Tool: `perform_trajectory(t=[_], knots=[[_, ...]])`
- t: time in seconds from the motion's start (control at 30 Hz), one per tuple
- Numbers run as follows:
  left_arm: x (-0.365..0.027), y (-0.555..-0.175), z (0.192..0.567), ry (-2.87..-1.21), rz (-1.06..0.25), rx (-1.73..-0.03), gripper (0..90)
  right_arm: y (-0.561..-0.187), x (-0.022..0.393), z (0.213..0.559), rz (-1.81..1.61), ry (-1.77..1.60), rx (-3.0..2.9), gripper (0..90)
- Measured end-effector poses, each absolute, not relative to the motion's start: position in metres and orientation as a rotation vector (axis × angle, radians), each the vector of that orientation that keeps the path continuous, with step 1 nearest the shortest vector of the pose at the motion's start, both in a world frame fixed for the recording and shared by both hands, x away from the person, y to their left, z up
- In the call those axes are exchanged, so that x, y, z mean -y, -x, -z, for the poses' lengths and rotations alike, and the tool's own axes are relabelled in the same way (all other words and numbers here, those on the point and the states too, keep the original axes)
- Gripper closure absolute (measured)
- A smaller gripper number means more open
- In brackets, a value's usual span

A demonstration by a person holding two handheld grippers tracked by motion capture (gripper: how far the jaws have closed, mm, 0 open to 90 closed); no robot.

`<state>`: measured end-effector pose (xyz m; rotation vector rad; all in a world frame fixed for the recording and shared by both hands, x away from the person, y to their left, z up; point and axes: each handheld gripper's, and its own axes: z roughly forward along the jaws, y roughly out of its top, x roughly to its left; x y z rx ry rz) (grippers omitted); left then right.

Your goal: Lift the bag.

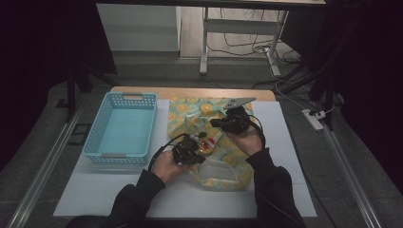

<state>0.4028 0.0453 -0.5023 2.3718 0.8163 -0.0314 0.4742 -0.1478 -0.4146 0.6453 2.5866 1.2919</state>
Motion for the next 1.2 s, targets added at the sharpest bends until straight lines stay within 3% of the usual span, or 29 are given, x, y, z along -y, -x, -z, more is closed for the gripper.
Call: perform_trajectory(t=[1.2], knots=[[-0.091, -0.410, 0.416, -2.183, 0.072, -0.755, 89.9, -0.466, 0.146, 0.381, -1.339, -0.594, -2.620, 90.0]])
